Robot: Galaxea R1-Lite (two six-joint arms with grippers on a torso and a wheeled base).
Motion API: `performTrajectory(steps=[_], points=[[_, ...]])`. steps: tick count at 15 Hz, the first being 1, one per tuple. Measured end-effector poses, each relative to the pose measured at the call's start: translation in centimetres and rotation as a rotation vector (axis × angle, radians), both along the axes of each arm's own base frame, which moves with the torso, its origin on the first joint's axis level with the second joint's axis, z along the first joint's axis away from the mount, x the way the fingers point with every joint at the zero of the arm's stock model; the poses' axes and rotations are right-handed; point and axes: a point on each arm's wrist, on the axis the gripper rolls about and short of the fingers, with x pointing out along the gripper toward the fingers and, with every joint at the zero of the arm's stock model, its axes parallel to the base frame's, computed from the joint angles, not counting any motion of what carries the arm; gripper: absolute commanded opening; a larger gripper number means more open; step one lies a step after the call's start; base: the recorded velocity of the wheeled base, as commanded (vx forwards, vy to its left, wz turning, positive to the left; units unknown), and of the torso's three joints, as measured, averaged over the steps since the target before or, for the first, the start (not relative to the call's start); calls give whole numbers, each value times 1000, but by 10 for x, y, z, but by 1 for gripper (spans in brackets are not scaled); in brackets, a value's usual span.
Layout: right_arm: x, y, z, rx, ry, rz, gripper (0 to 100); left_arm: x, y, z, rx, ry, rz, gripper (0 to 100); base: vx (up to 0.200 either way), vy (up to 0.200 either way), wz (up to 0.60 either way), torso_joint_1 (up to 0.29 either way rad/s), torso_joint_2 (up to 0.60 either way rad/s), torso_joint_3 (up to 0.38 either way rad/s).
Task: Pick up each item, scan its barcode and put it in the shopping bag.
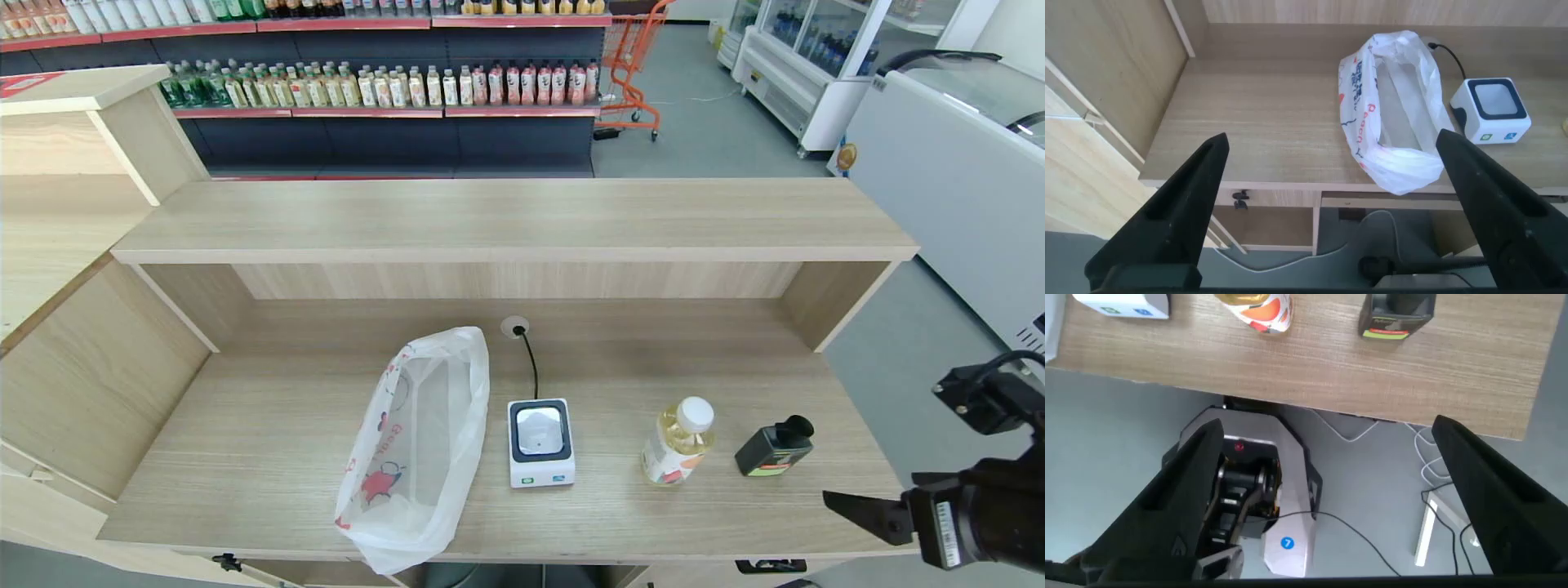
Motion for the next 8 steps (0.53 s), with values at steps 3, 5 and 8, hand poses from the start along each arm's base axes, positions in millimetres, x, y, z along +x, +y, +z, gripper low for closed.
performTrajectory(steps=[3, 5, 8], points=[[30, 14, -22, -17, 18, 31, 100, 0, 0, 0, 0, 0, 0, 100, 0, 0, 0, 0, 0, 0], [47, 23, -38, -48, 29, 69, 100, 0, 0, 0, 0, 0, 0, 100, 0, 0, 0, 0, 0, 0], [66, 41, -61, -90, 45, 113, 100, 0, 0, 0, 0, 0, 0, 100, 0, 0, 0, 0, 0, 0]])
